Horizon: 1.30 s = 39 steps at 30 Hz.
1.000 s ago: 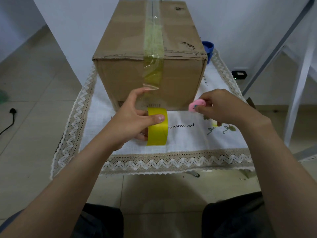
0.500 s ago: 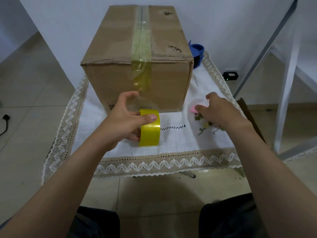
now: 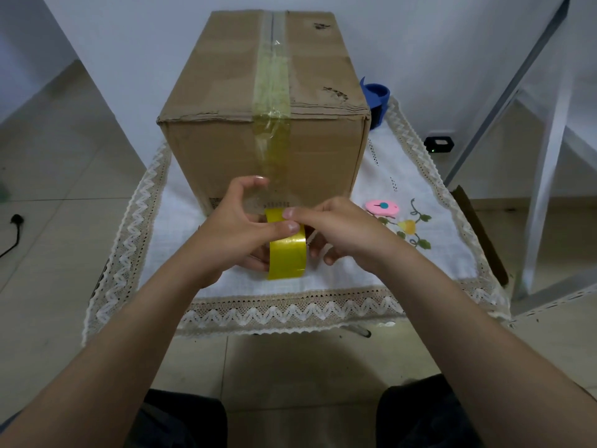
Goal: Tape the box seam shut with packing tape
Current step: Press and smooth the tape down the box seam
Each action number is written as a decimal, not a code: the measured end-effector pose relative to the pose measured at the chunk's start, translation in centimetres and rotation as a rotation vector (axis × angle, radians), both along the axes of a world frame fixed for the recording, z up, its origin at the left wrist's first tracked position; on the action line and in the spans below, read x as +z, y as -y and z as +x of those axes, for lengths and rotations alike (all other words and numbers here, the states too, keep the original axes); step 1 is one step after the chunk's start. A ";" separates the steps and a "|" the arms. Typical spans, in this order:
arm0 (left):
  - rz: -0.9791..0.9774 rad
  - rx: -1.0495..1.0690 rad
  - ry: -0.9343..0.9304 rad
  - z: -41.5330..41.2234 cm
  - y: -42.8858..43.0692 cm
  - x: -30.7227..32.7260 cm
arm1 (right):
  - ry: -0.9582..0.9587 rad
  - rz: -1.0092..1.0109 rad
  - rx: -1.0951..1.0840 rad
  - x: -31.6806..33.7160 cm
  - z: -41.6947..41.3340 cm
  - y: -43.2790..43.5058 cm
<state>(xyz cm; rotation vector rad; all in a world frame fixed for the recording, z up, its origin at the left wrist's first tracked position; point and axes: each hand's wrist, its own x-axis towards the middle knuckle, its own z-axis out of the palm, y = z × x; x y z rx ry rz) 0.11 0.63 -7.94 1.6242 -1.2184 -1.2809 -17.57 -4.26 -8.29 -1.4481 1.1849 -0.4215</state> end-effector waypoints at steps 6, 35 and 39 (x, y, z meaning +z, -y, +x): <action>-0.086 0.007 0.002 0.5 0.0 0.4 | 0.021 -0.050 -0.054 2.1 -1.6 0.7; -0.158 0.423 -0.131 -1.1 2.4 -1.8 | -0.695 -0.759 -0.432 -3.8 -9.2 7.6; -0.125 0.417 -0.185 -1.1 2.5 -1.8 | -0.592 -0.908 -0.525 -2.8 -7.9 7.4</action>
